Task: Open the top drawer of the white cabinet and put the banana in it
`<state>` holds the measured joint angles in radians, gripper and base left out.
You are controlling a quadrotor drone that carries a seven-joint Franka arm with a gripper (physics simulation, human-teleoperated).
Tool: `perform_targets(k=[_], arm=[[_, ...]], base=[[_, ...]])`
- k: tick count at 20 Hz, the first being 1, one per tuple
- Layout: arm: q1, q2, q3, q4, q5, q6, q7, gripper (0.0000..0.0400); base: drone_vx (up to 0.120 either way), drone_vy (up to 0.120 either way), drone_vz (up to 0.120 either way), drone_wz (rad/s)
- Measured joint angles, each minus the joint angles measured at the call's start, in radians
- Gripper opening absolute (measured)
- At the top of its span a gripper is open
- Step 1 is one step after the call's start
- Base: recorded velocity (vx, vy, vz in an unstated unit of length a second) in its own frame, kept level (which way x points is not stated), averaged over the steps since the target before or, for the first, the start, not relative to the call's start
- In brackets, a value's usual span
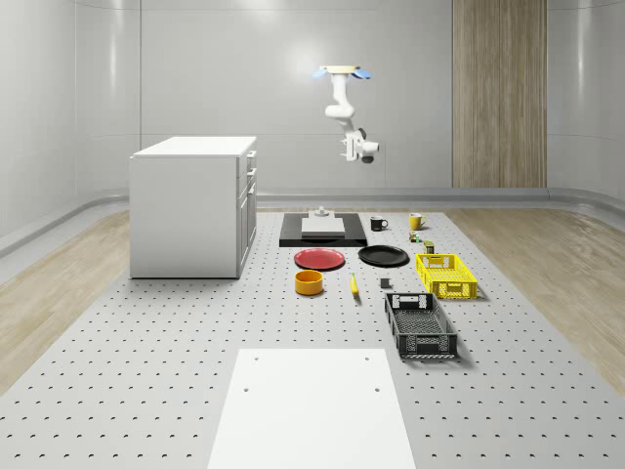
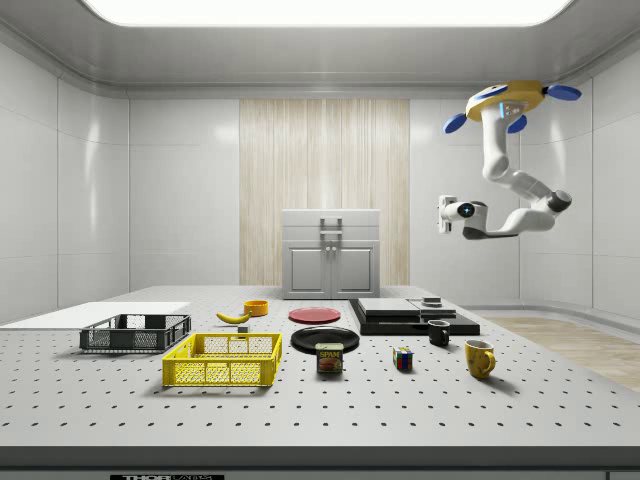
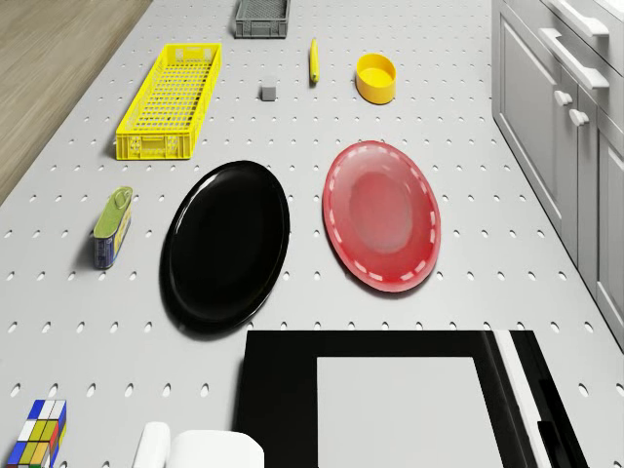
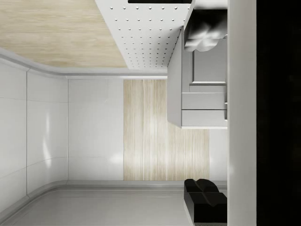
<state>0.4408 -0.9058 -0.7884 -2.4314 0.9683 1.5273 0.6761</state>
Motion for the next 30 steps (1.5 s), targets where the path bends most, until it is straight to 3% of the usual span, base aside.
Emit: perform_targets(k=[4, 30], arm=[[0.021, -0.018, -0.01, -0.002, -0.013, 0.018, 0.011, 0.04], [0.132, -0.121, -0.054, -0.016, -0.09, 0.117, 0.074, 0.04]], base=[[0.12, -0.12, 0.11, 0.0], [0.12, -0.12, 0.0, 0.0]])
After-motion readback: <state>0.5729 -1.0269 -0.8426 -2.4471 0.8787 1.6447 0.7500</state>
